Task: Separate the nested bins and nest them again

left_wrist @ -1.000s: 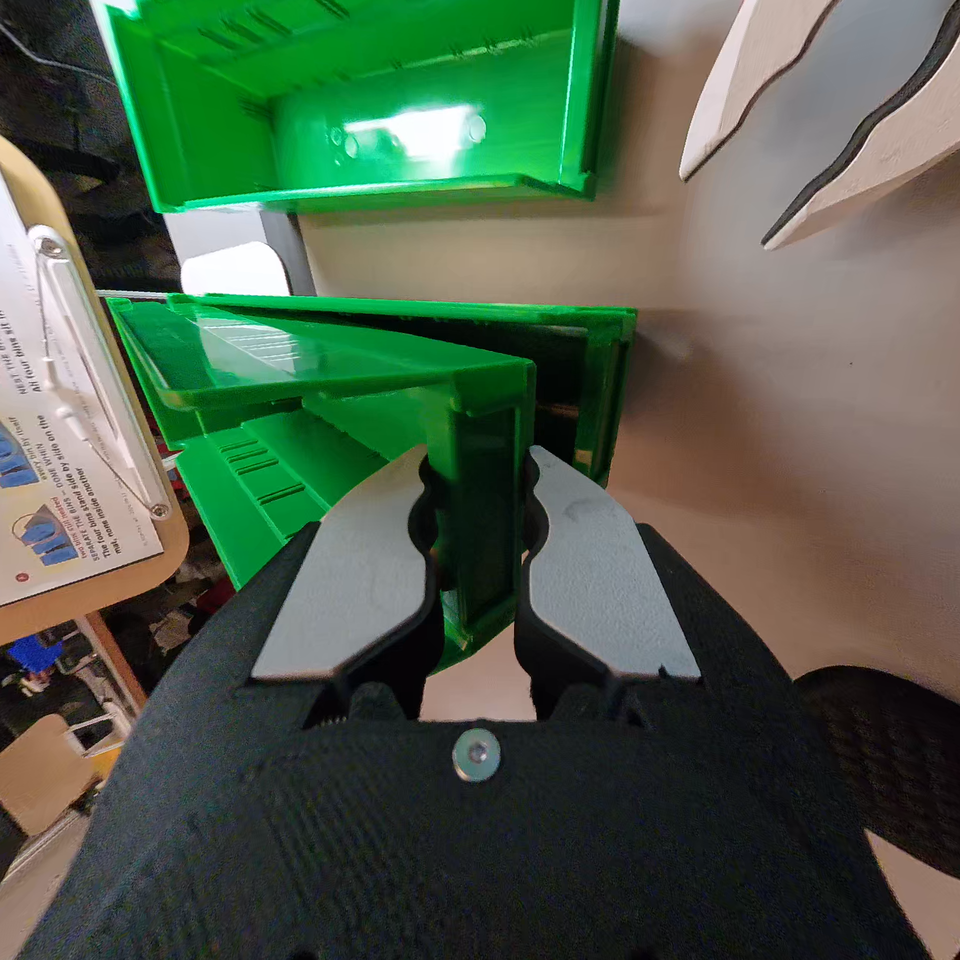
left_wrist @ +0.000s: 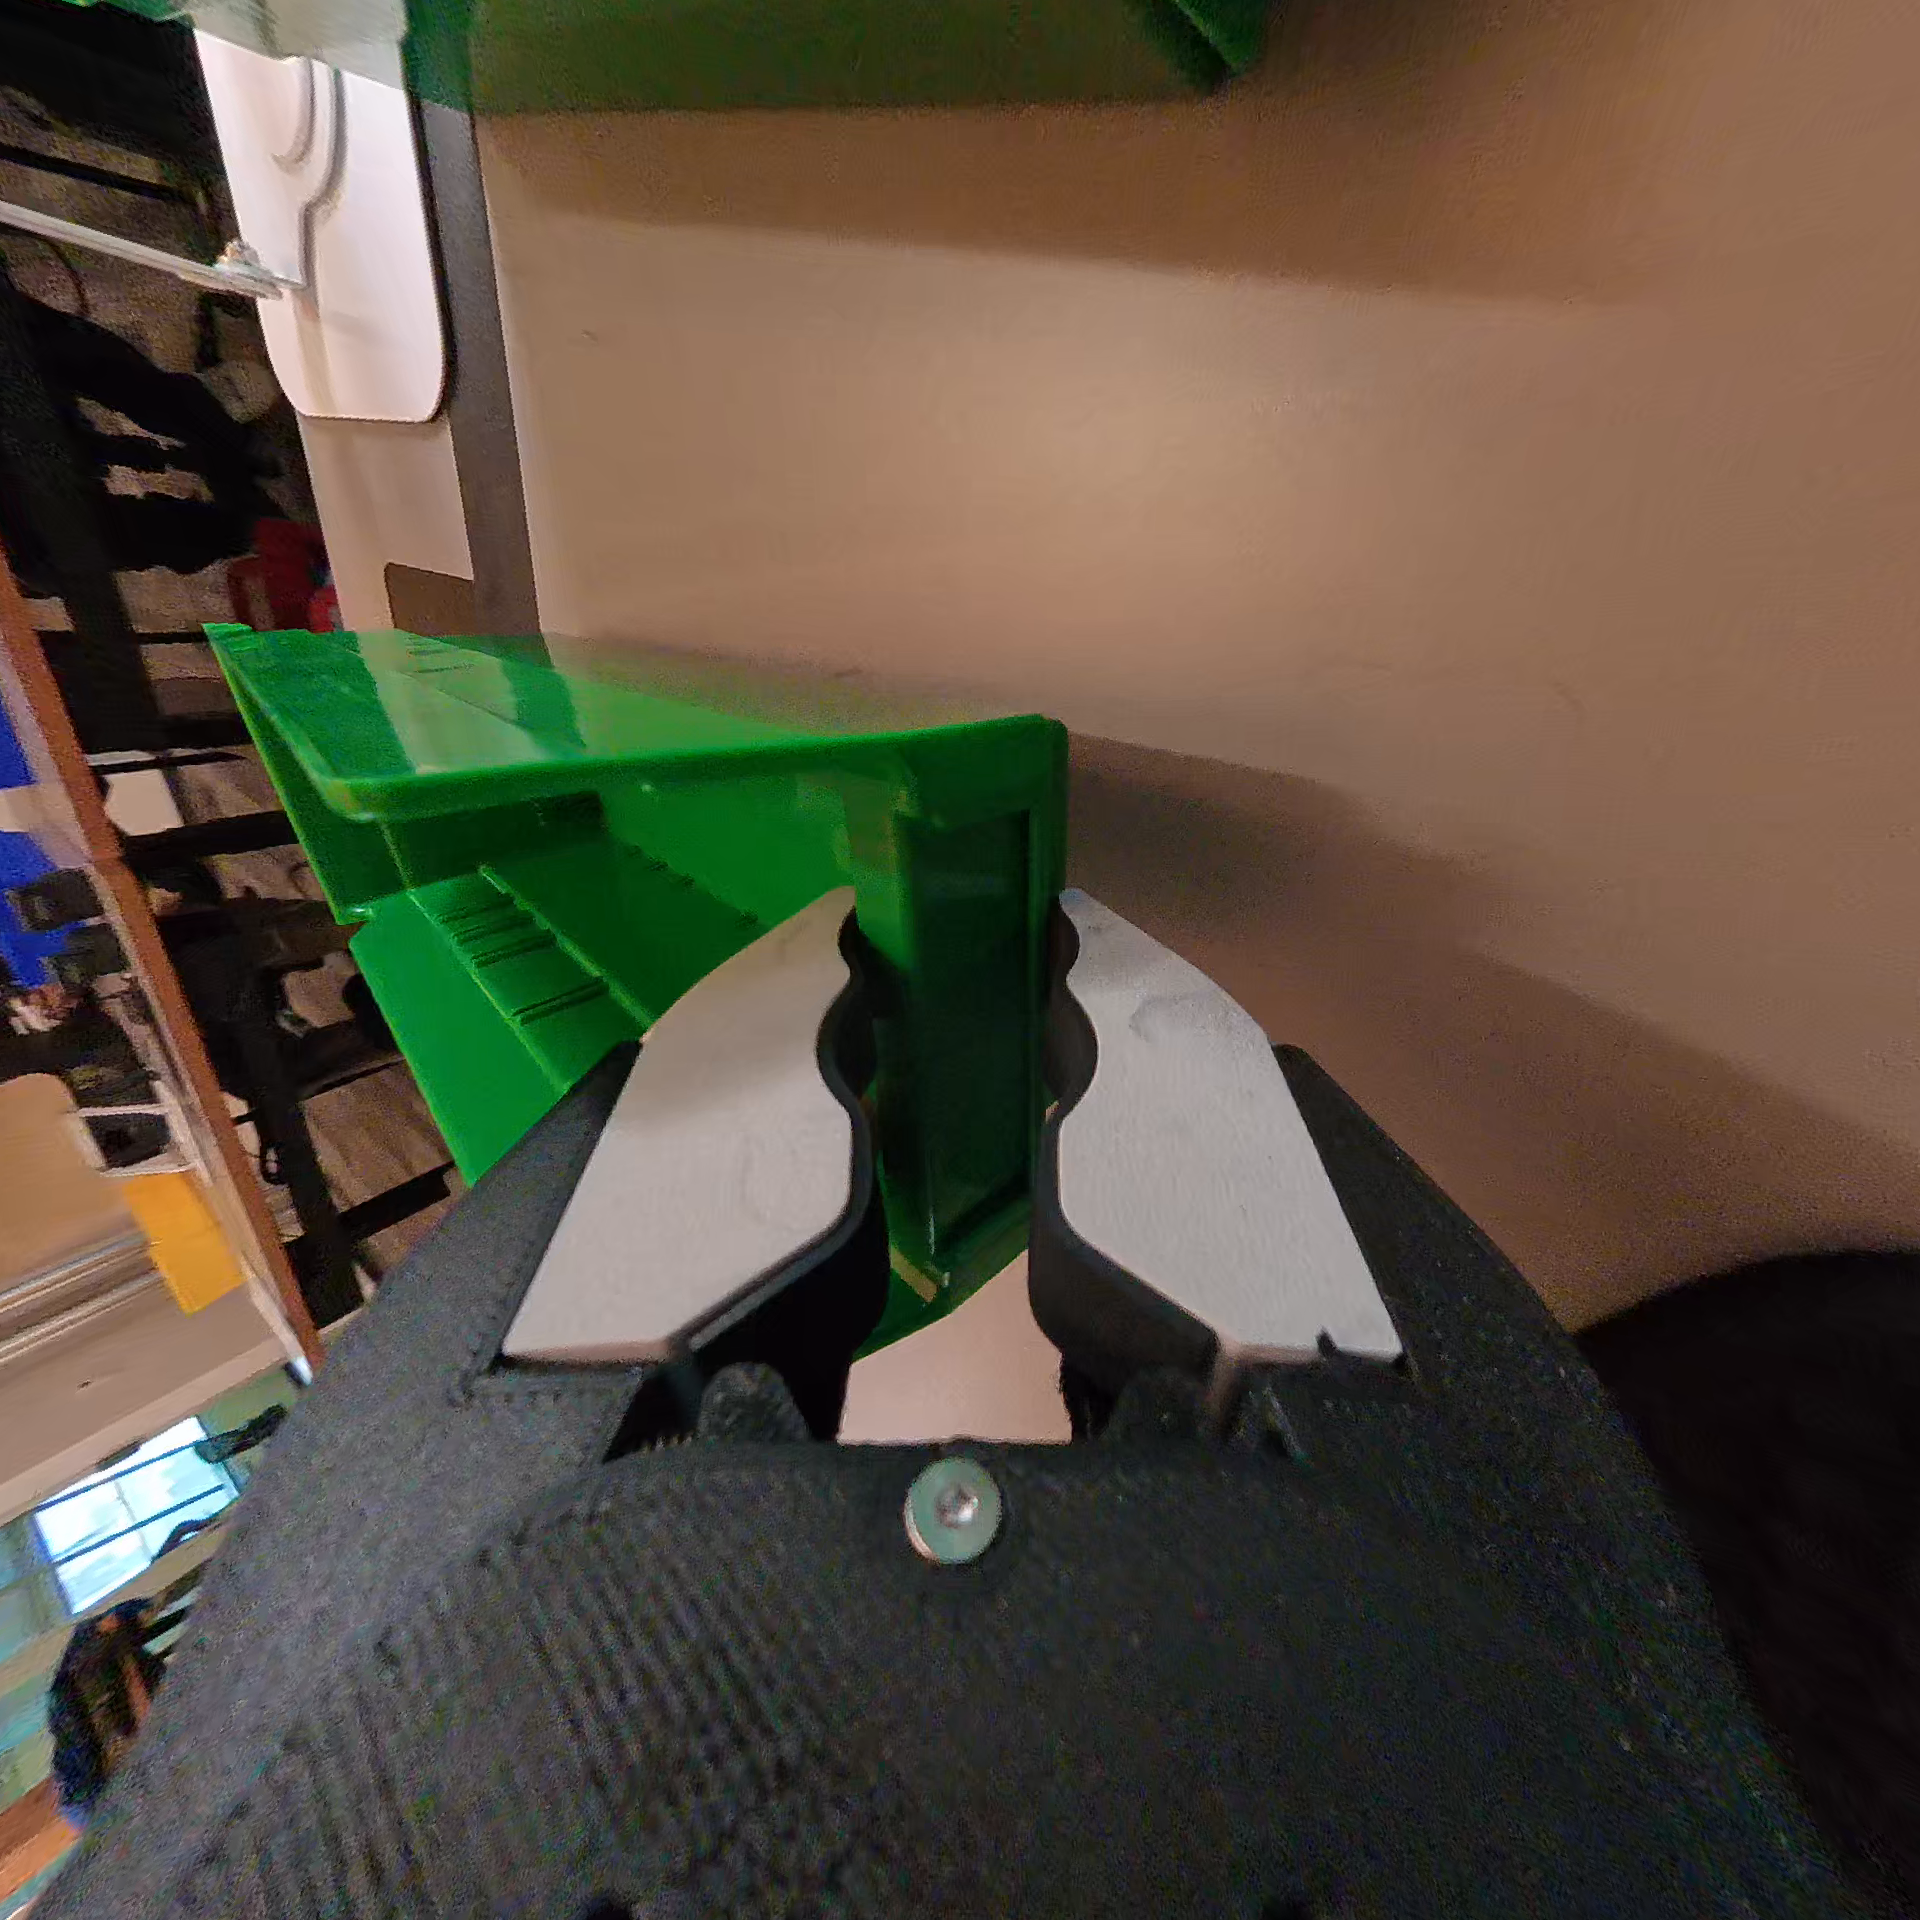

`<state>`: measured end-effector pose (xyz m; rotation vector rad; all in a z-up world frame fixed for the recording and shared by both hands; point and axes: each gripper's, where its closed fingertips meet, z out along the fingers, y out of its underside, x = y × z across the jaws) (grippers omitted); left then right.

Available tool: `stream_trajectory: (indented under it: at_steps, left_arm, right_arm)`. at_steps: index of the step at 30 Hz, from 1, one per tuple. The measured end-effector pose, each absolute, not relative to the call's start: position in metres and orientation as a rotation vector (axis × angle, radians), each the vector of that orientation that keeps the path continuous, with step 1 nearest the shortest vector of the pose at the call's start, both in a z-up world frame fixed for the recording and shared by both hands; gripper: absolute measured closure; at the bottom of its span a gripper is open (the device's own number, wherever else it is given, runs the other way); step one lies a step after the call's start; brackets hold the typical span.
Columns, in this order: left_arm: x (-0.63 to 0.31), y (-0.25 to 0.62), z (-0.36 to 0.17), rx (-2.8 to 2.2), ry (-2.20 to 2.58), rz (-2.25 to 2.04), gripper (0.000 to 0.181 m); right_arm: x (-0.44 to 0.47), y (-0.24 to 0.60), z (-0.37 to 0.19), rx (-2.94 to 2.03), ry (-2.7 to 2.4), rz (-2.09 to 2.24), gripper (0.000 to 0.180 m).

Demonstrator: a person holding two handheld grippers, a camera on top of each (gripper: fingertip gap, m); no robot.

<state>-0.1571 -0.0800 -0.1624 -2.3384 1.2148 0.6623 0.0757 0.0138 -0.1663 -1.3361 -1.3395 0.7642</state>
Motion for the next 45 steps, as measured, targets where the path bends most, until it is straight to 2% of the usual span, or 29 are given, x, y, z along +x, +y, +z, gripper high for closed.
stream_trajectory:
  at_steps: [17,23,26,30,34,40,45]
  left_arm:
    - [-0.178,-0.062,-0.221,-2.233,1.245,0.82,0.15]
    - [-0.132,-0.075,-0.173,-2.113,0.889,0.409,0.129]
    - [-0.08,-0.081,-0.125,-1.869,0.715,0.069,0.132]
    - [-0.045,-0.077,-0.086,-1.667,0.543,-0.154,0.138]
    - [-0.048,-0.053,-0.09,-1.624,0.395,-0.221,0.138]
    - [-0.075,-0.048,-0.124,-1.663,0.317,-0.161,0.137]
    - [-0.077,-0.053,-0.126,-1.676,0.304,-0.182,0.136]
  right_arm:
    - [0.076,0.014,-0.164,-1.316,-1.325,0.768,0.148]
    - [0.078,0.016,-0.158,-1.297,-1.308,0.751,0.148]
    - [0.074,0.02,-0.14,-1.241,-1.306,0.666,0.148]
    - [0.056,0.015,-0.092,-1.172,-1.337,0.626,0.15]
    - [0.034,0.019,-0.079,-1.193,-1.573,0.488,0.141]
    - [0.027,0.029,-0.099,-1.176,-1.948,0.221,0.133]
    - [-0.001,0.017,-0.077,-0.974,-1.998,0.08,0.139]
